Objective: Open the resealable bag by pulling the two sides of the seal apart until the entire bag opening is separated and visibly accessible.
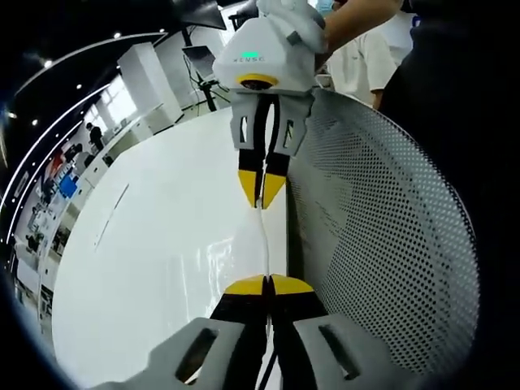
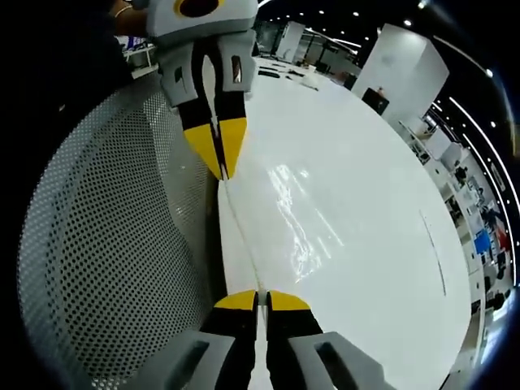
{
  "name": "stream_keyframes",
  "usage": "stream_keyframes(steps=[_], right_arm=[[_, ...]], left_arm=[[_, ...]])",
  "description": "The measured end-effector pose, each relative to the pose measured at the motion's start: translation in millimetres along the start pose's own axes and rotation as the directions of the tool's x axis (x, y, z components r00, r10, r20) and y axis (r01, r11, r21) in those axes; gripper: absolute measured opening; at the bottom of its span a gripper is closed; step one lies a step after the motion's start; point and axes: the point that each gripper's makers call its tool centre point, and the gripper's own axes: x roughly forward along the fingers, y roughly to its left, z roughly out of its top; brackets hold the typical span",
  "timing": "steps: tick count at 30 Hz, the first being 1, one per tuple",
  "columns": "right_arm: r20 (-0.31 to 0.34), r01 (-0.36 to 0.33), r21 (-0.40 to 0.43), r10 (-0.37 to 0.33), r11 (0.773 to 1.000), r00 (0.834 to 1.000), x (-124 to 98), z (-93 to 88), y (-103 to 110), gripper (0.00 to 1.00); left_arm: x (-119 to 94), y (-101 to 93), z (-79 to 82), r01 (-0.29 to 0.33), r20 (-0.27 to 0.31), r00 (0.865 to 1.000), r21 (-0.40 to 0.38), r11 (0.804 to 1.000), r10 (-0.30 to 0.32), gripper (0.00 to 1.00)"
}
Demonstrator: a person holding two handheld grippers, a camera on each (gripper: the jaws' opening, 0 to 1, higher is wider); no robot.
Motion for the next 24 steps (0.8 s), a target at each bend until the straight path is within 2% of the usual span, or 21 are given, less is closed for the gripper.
stream_keyframes(steps=[4,5,8,11,15,17,20,24], right_arm=[[-0.023,-0.005,0.003,0.005,1.0,1.0,1,-9.9,1,0.0],[-0.006,-0.012,0.016,0.012,1.0,1.0,1,-7.5,3,0.0],[-0.012,-0.009,0.002,0.01,1.0,1.0,1,-8.3,3,0.0],[-0.002,-0.017,-0.02,0.017,1.0,1.0,3,-10.8,5,0.0],[0.002,-0.033,0.021,0.033,0.999,0.999,3,-11.3,7,0.01],[-0.015,-0.045,0.036,0.046,0.998,0.999,2,-13.9,9,0.04],[0.012,-0.048,0.055,0.047,0.997,0.999,-3,-7.1,9,0.07],[0.091,-0.066,0.091,0.058,0.994,0.994,-11,13.4,12,0.07]], left_arm=[[-1,0.2,-3.1,0.0,-0.009,1.0,0.002,1.0,0.0,0.0],[-1,-0.4,-2.4,0.002,-0.003,1.0,-0.003,1.0,-0.002,0.0],[1,-1.6,-2.4,0.006,0.007,1.0,-0.017,1.0,-0.006,0.0],[2,-2.3,-2.6,0.011,0.003,1.0,0.0,1.0,-0.011,0.0],[3,-2.9,-2.6,0.005,-0.01,1.0,0.007,1.0,-0.004,0.0],[5,-5.4,-5.3,0.01,-0.021,1.0,0.013,1.0,-0.009,0.0],[6,-8.4,-6.3,0.016,-0.029,0.999,0.029,0.999,-0.015,0.0],[4,-7.4,-4.8,0.004,-0.022,1.0,0.054,0.999,-0.002,0.0]])
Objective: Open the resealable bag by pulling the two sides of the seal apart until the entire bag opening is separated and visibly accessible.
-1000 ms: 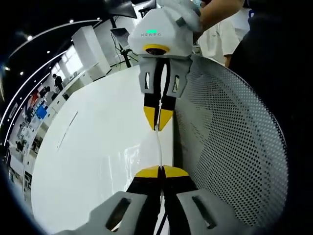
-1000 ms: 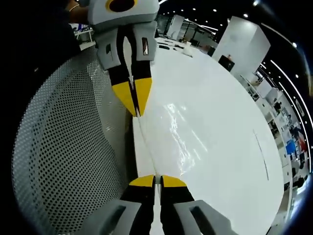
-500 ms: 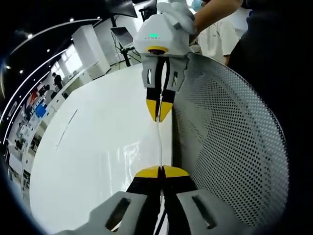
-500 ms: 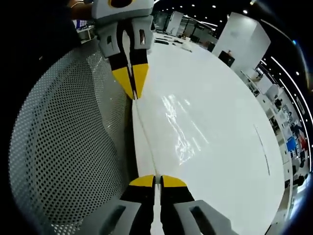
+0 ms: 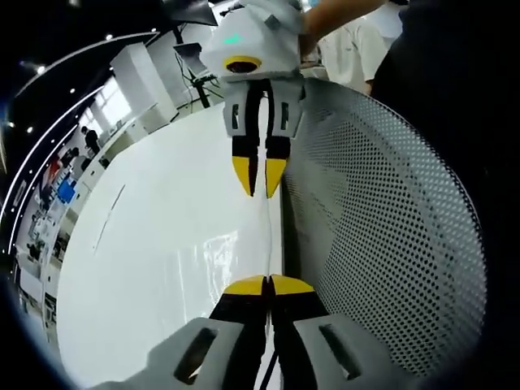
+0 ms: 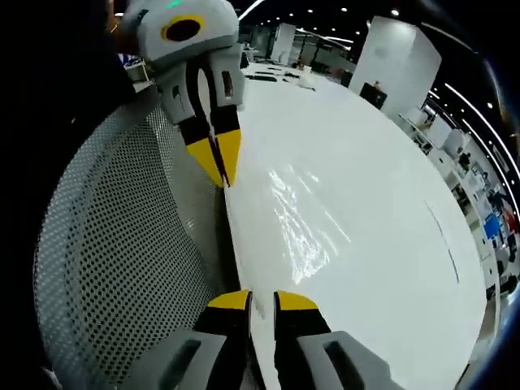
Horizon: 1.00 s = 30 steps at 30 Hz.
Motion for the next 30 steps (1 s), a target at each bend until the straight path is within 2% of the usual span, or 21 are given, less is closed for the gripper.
stream_keyframes(steps=[4,12,26,30], right_arm=[[0.007,0.017,-0.016,-0.017,1.0,1.0,3,3.7,-2,0.06],[0.023,0.025,0.018,-0.025,1.0,0.999,8,4.5,-3,0.05],[0.031,-0.009,0.016,0.009,1.0,0.999,18,8.8,7,0.05],[0.036,-0.009,0.015,0.009,1.0,0.999,20,11.2,6,0.05]], left_arm=[[-1,0.7,-1.9,-0.005,-0.001,1.0,0.004,1.0,0.005,0.0],[-1,-1.6,-8.1,-0.002,-0.018,1.0,0.01,1.0,0.002,0.0],[-2,-0.3,-2.7,-0.002,-0.01,1.0,0.007,1.0,0.002,0.0],[-3,-0.4,-1.7,0.001,-0.006,1.0,0.031,1.0,0.0,0.0]])
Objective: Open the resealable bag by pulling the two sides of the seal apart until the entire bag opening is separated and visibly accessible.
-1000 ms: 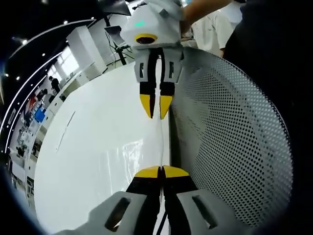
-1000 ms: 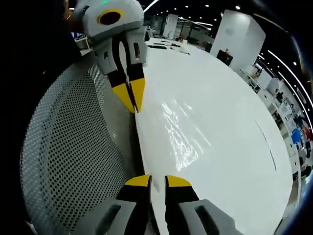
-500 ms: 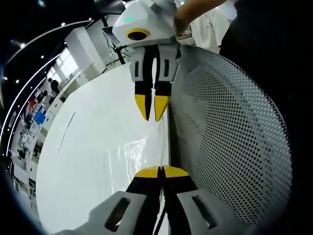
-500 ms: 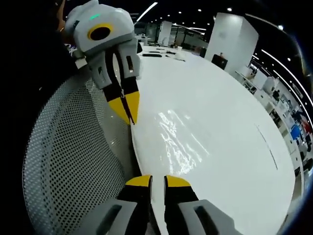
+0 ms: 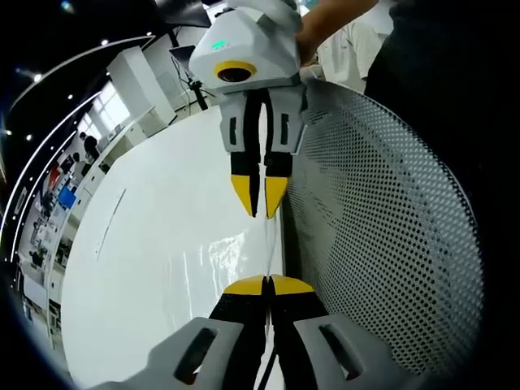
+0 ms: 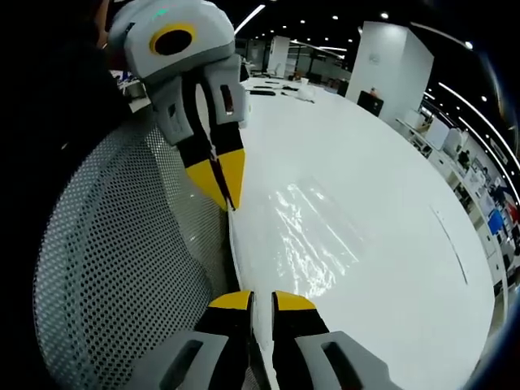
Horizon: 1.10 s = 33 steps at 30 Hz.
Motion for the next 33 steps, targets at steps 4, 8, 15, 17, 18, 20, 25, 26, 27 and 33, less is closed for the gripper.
stream_keyframes(steps=[4,8,15,17,18,20,25,26,27,33], right_arm=[[0.006,-0.012,0.009,0.012,1.0,1.0,4,1.5,2,0.05],[0.033,-0.018,0.097,0.015,0.995,0.999,12,3.2,3,0.05],[0.089,-0.001,0.185,-0.016,0.983,0.996,13,7.9,-8,0.0],[0.098,0.016,0.187,-0.035,0.982,0.995,10,9.3,-11,0.0],[0.105,0.028,0.182,-0.048,0.983,0.993,8,10.9,-14,0.0],[0.109,0.057,0.196,-0.079,0.979,0.991,4,13.5,-19,0.0],[0.198,0.069,0.406,-0.161,0.911,0.967,-14,36.3,-38,0.0],[0.205,0.074,0.408,-0.17,0.91,0.964,-17,40.6,-41,0.0],[0.196,0.09,0.384,-0.176,0.919,0.965,-19,44.6,-42,0.0],[0.159,0.154,0.324,-0.214,0.934,0.964,-19,52.4,-52,0.0]], left_arm=[[0,-0.3,1.6,0.001,0.006,1.0,0.006,1.0,-0.001,0.0],[0,1.7,5.2,0.003,0.027,1.0,-0.012,1.0,-0.002,0.0],[-3,12.6,9.8,-0.028,0.038,0.999,-0.011,1.0,0.028,0.0],[-5,15.6,10.5,-0.036,0.04,0.999,-0.016,0.999,0.037,0.0],[-5,16.8,11.2,-0.039,0.041,0.998,-0.018,0.999,0.04,0.0],[-6,19.1,11.4,-0.045,0.039,0.998,-0.02,0.999,0.046,0.0],[-5,31.6,-1.4,-0.095,-0.003,0.995,-0.045,0.994,0.095,0.0],[-5,35.2,-4.1,-0.11,-0.006,0.994,-0.059,0.992,0.11,0.0],[-6,39.6,-5.1,-0.125,-0.005,0.992,-0.079,0.989,0.125,0.0],[-16,61.1,-1.5,-0.211,-0.028,0.977,-0.079,0.974,0.21,0.03]])
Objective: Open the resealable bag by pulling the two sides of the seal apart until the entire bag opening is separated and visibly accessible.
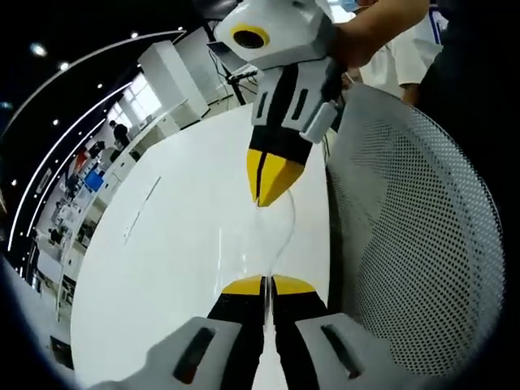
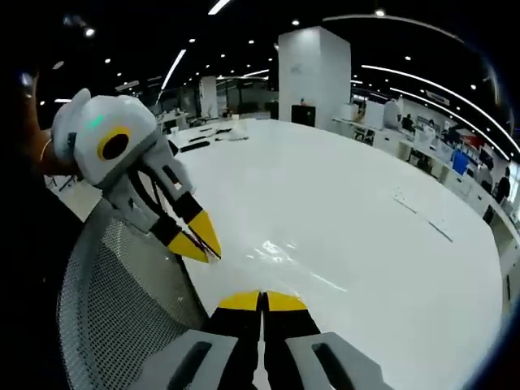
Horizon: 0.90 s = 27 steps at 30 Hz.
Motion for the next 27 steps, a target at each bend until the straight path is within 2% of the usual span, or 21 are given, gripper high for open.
stream_keyframes(steps=[3,7,10,13,18,22,25,27], right_arm=[[-0.007,-0.004,0.011,0.004,1.0,1.0,3,0.2,0,0.0],[-0.013,0.002,0.002,-0.002,1.0,1.0,5,0.6,1,0.0],[-0.016,-0.006,0.011,0.007,1.0,1.0,7,0.4,3,0.0],[-0.013,-0.011,0.004,0.011,1.0,1.0,8,1.9,5,0.0],[-0.014,-0.026,-0.02,0.026,0.999,1.0,8,4.5,11,0.0],[0.004,-0.052,-0.041,0.052,0.998,0.999,8,10.1,18,0.0],[0.012,-0.061,-0.079,0.062,0.995,0.998,8,16.0,23,0.0],[0.015,-0.06,-0.086,0.061,0.995,0.998,7,17.9,23,0.0]], left_arm=[[-7,3.6,12.1,-0.027,0.037,0.999,0.018,0.999,0.026,0.03],[-12,0.3,25.4,-0.043,0.074,0.996,0.052,0.998,0.039,0.1],[-9,-10.0,32.1,-0.019,0.085,0.996,0.094,0.995,0.011,0.1],[-2,-17.3,30.7,-0.003,0.067,0.998,0.134,0.991,-0.006,0.11],[2,-18.1,29.6,0.003,0.055,0.998,0.166,0.986,-0.012,0.11],[4,-12.8,25.7,-0.019,0.026,1.0,0.211,0.977,0.013,0.05],[5,-10.5,20.6,-0.025,-0.004,1.0,0.259,0.966,0.027,0.06],[6,-10.5,17.8,-0.026,-0.012,0.999,0.264,0.964,0.03,0.03]])
